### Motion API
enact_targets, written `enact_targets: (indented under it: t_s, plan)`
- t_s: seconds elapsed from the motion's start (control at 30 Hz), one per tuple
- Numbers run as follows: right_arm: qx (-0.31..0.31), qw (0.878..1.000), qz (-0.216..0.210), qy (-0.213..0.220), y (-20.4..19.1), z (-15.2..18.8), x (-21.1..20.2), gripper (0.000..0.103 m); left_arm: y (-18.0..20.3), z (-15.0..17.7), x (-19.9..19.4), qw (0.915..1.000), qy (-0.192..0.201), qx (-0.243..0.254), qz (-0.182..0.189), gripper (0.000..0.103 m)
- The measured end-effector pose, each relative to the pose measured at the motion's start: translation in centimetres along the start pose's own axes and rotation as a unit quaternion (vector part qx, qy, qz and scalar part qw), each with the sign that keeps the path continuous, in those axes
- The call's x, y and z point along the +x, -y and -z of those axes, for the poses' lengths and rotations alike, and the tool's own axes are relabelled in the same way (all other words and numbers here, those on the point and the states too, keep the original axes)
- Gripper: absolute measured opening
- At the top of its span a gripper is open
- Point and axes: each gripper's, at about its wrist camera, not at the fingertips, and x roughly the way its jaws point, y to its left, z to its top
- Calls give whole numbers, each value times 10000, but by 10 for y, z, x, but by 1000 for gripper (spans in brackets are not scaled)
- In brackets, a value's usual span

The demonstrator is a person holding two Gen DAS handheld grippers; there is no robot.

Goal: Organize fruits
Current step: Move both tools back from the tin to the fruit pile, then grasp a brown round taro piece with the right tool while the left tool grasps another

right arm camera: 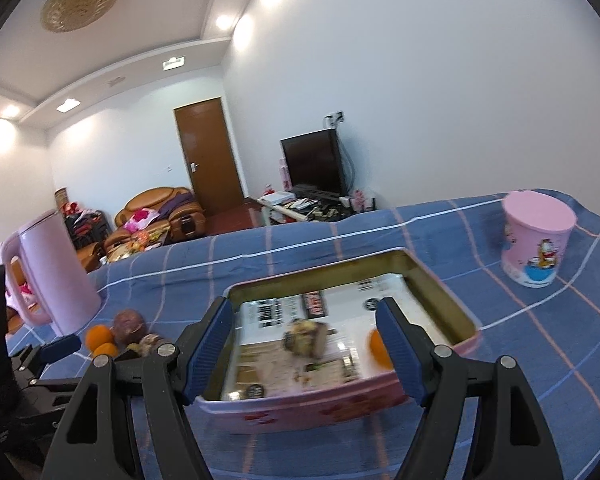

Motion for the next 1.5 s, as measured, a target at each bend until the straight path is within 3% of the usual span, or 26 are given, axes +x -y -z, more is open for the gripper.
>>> enact_targets:
  t_s: [0.3, 0.33, 0.4, 0.43, 0.73, 0.93, 1.27, 1.5]
  plan:
    - [-580, 9970, -464, -235, -56, 7, 14, 75, -71, -4, 7, 9976, -87, -369, -580, 103]
    - [-656, 9958, -557, -301, -63, 9, 17, 72, -80, -5, 7, 9968, -97, -449, -649, 103]
    - [-803, 9927, -751, -496, -77, 11, 25, 47, -96, -6, 7, 9952, -94, -582, -784, 103]
    - [-885, 9909, -804, -613, -83, 12, 30, 45, -100, -6, 7, 9947, -94, -614, -823, 103]
    - [-1462, 9696, -1271, -1496, -135, 29, 62, 43, -126, -7, 11, 9905, -305, -1038, -849, 103]
    - [-1233, 9603, -1304, -2136, -136, 37, 88, 35, -125, -6, 12, 9902, -334, -1118, -767, 103]
    - [-1239, 9609, -1143, -2195, -143, 39, 95, 36, -123, -7, 11, 9912, -331, -1066, -714, 103]
    - [-57, 9545, -1509, -2570, -113, 39, 117, 45, -124, -7, 9, 9908, -335, -1110, -694, 103]
